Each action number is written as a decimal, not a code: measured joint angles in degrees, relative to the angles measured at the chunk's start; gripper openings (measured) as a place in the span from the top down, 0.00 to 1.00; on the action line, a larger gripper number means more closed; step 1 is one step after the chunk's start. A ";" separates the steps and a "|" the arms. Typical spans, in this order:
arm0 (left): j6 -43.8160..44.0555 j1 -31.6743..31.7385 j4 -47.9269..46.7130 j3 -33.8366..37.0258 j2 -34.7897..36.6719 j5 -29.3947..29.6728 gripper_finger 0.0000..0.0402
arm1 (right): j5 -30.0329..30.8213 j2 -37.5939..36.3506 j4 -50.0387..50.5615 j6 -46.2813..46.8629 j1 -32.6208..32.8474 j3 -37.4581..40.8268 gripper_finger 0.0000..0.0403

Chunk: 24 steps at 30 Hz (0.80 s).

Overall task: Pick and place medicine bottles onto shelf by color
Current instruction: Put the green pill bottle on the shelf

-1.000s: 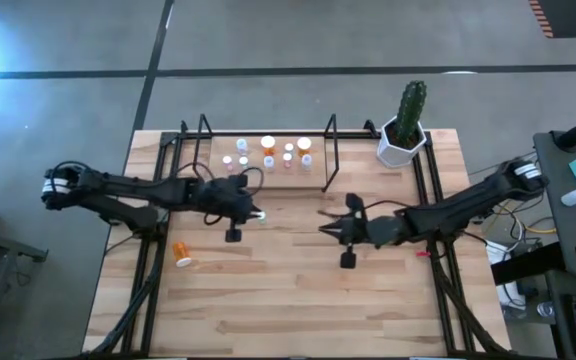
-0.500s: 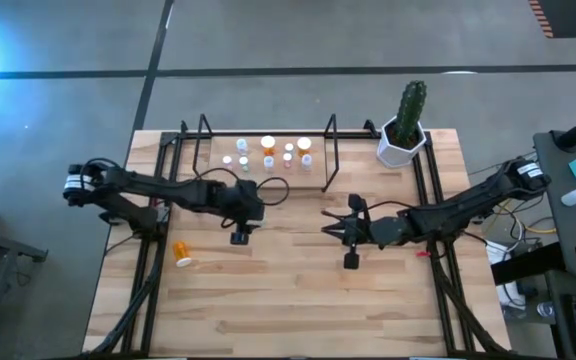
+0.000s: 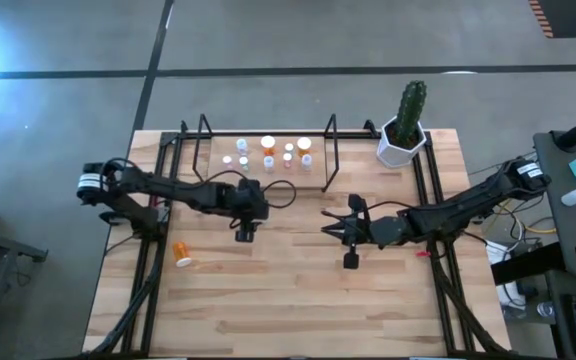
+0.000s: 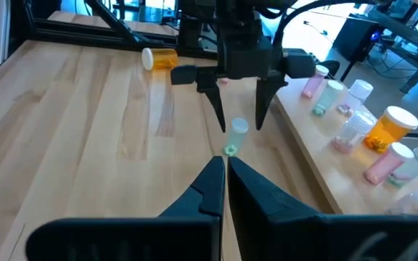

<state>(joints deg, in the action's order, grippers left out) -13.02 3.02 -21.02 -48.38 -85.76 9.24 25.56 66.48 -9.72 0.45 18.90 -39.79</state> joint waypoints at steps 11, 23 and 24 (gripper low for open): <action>-2.38 0.03 0.91 0.00 -0.26 -0.51 0.67 | 0.00 0.02 0.00 -0.02 0.00 0.00 0.98; -2.78 1.02 -7.93 -4.95 3.52 4.18 0.78 | 0.00 0.04 0.00 -0.04 0.00 -0.02 0.98; -2.33 1.28 -9.94 -6.31 4.45 5.52 0.78 | 0.00 0.04 0.00 -0.04 0.00 -0.02 0.98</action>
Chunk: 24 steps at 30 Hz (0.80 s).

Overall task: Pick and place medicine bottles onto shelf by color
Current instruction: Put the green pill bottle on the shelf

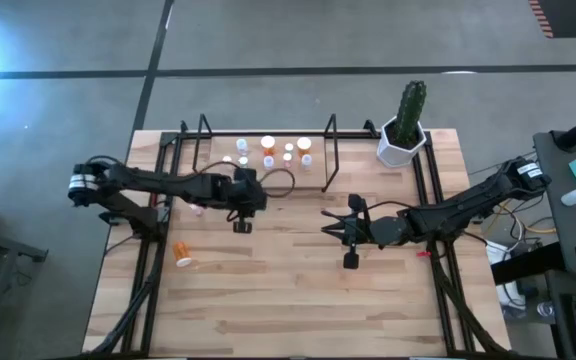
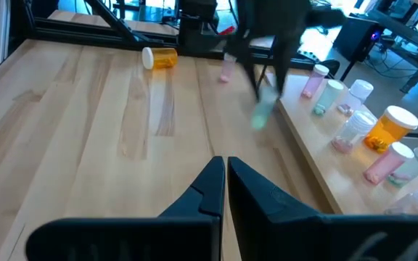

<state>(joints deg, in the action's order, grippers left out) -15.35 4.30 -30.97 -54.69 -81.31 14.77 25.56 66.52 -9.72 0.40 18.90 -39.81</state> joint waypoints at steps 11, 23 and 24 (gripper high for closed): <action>12.48 11.27 -13.47 -15.33 6.53 12.93 0.76 | -0.02 0.02 0.02 0.00 0.00 -0.04 0.98; 18.10 35.06 -12.97 -16.13 0.23 8.02 0.76 | -0.04 0.02 0.17 -0.24 0.00 -0.04 0.98; 18.10 35.83 -12.80 -16.11 -0.35 7.92 0.76 | -0.04 0.02 0.17 -0.28 0.00 -0.04 0.98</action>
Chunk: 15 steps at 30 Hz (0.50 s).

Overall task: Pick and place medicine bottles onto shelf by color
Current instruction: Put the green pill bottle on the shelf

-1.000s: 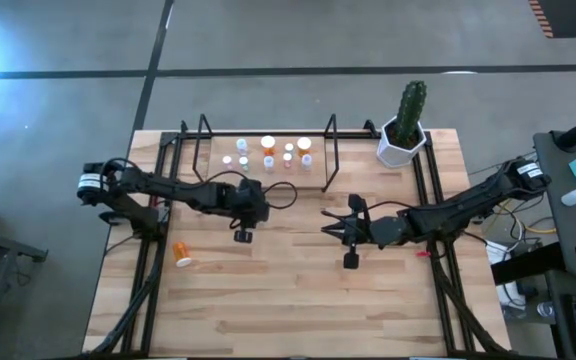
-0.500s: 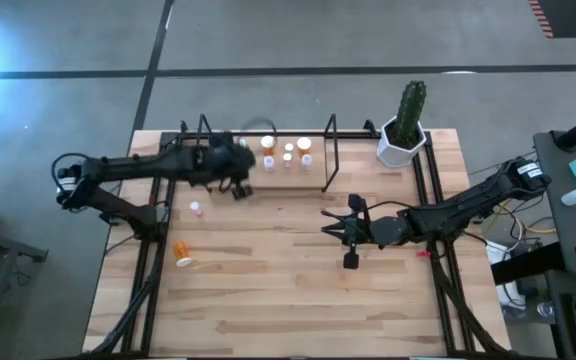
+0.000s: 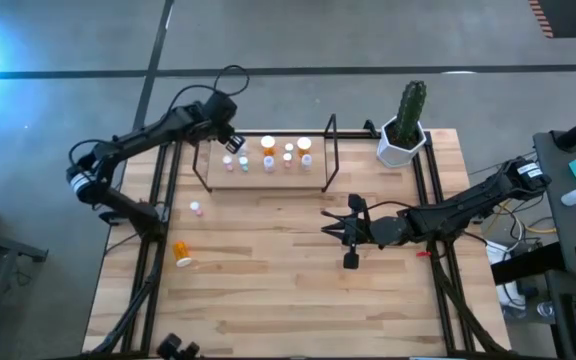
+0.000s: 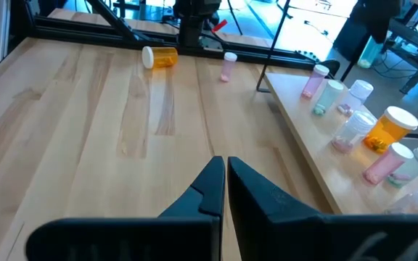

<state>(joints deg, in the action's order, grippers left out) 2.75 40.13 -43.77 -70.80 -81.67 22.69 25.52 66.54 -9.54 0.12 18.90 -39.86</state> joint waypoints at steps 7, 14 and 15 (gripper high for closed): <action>-0.05 1.24 1.78 0.02 -4.39 -0.18 0.76 | 0.00 0.00 0.01 0.19 0.00 0.00 0.98; 0.04 1.52 1.22 0.23 -8.42 -0.21 0.76 | -0.03 0.00 0.03 0.11 0.00 0.00 0.98; 0.04 1.52 1.32 0.24 -8.79 -0.21 0.76 | -0.04 0.00 0.04 0.11 0.00 0.00 0.98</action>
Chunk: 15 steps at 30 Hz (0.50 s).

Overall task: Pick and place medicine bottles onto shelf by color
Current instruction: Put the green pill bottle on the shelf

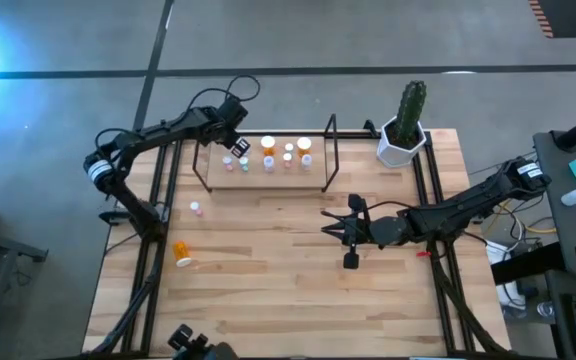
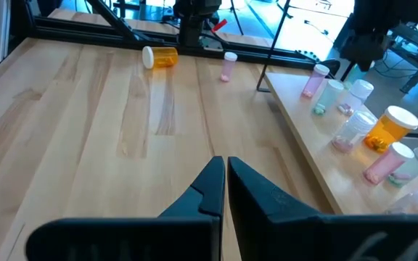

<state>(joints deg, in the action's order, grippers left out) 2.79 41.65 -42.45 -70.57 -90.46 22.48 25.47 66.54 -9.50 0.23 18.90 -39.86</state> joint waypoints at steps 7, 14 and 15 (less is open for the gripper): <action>-1.57 0.12 0.00 0.00 -1.05 0.00 0.76 | -0.02 0.00 0.00 0.13 0.00 0.00 0.98; -1.62 0.42 -0.10 0.23 -1.02 0.02 0.76 | -0.03 0.00 0.00 0.12 0.00 0.00 0.98; -1.62 0.42 -0.03 0.45 -1.02 0.02 0.76 | -0.02 0.00 0.00 0.11 0.00 0.00 0.98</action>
<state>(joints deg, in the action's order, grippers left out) 1.17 42.06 -42.48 -70.11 -91.48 22.50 25.45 66.54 -9.50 0.34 18.90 -39.86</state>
